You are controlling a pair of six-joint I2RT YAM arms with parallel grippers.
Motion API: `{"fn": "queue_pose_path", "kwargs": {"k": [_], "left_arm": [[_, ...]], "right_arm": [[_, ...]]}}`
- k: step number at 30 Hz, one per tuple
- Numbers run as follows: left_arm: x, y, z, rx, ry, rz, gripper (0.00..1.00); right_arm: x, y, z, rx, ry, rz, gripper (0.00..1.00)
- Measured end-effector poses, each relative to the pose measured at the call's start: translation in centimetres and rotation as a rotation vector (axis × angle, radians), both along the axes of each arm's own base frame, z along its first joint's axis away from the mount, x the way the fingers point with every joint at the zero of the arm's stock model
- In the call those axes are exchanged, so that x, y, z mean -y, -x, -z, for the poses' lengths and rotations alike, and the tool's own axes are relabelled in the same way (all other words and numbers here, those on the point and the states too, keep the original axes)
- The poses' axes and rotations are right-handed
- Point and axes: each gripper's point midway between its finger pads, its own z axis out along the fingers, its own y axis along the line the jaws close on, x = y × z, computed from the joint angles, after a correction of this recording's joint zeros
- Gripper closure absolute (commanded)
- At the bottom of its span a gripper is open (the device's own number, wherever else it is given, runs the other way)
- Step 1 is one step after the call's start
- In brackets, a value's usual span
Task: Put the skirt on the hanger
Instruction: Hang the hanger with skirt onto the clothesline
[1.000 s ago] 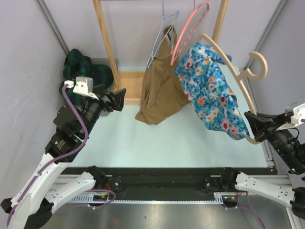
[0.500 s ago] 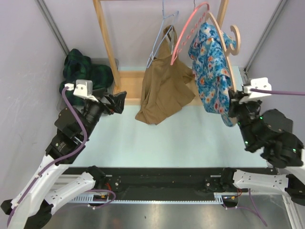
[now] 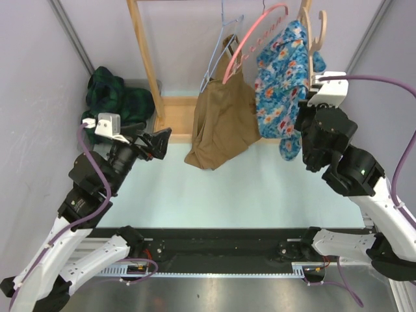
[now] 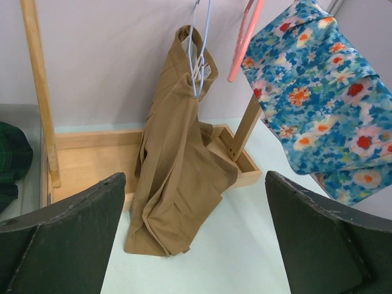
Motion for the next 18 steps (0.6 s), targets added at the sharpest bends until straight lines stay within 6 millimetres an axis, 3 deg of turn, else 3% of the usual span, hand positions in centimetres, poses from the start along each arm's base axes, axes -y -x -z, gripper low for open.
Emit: {"fn": "queue_pose_path", "kwargs": {"k": [7,13,18], "left_arm": [[0.2,0.1,0.8,-0.020,-0.013,0.012,0.00],[0.3,0.1,0.8,-0.020,-0.014,0.014,0.00],[0.4,0.1,1.0,-0.026,-0.010,0.021,0.00]], "right_arm": [[1.2,-2.3,-0.1,-0.025,-0.101,-0.008,1.00],[-0.2,-4.7,1.6,-0.082,-0.162,-0.084,1.00],[-1.8,-5.3,2.4,-0.117,-0.226,-0.170,1.00]]}}
